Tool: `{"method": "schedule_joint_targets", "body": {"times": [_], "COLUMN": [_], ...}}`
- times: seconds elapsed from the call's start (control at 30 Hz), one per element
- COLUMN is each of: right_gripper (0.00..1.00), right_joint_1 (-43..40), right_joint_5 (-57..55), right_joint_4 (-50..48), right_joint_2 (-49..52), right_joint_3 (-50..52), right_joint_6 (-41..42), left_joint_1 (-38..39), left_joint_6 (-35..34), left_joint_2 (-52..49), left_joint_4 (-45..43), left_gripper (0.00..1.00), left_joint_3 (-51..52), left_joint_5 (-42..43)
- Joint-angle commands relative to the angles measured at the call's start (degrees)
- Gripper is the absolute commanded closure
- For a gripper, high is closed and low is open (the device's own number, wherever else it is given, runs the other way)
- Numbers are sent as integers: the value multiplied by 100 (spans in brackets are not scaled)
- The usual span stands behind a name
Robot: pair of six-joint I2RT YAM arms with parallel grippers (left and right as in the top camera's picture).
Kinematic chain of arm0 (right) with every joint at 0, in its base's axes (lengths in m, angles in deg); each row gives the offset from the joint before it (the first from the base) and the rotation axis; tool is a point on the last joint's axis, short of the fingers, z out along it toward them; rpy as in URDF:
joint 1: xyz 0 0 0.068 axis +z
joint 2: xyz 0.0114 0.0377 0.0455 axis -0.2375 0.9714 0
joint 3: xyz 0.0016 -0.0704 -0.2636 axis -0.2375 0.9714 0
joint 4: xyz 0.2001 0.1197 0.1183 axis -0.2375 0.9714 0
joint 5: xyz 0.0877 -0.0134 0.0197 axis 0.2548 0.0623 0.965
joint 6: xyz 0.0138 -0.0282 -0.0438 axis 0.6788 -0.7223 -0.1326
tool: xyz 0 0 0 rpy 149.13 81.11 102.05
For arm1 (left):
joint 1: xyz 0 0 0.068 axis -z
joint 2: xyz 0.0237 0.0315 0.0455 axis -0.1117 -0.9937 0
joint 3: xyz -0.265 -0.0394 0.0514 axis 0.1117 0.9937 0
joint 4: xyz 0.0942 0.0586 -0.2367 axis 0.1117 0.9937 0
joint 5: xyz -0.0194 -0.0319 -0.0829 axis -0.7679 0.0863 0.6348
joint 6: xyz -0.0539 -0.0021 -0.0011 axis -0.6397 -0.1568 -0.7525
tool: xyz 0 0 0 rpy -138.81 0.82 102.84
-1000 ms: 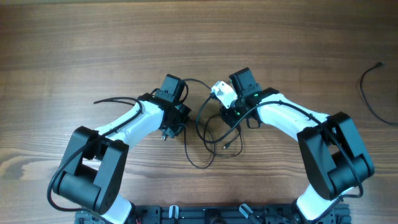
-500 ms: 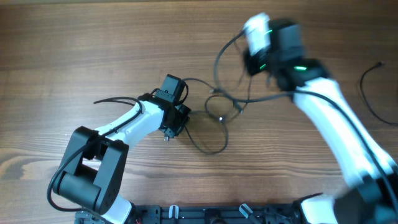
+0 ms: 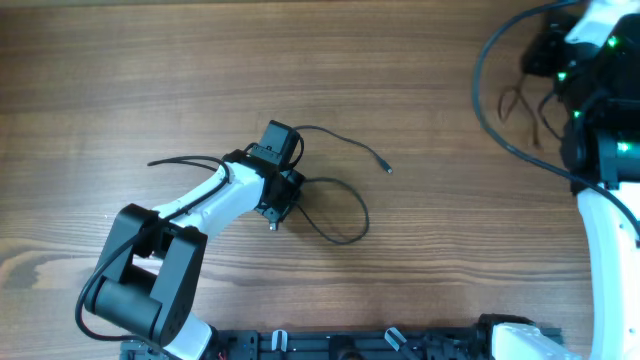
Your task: Untangle cables
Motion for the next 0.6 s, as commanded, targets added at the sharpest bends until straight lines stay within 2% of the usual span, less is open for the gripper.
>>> {"method": "schedule_joint_targets", "body": {"times": [0.0,0.13,0.3,0.47,0.57], "right_gripper": [96,96,96,95,96], "right_joint_1": [341,507,505,516,581], "right_joint_5": [1744,833,669,1624,2151], "right_joint_4": [262,822,1209,1902,2013], "right_joint_2": [413,1167,1908,2308,2341], "right_joint_3": [35,37,37,37,96], "right_joint_6": [-903,-1040,-984,-918,-1384], "left_joint_1": [0,0,0,0,0], "left_joint_6": [7,7,9,7,7], "left_joint_2": [-122,-122,-122,-122,-122], "left_joint_4": [103,120,120,116,114], "left_gripper": [95,95,94,93,91], "left_joint_3": [125,125,125,125,125], "left_joint_5": [-365,-365,-365,-367,-367]}}
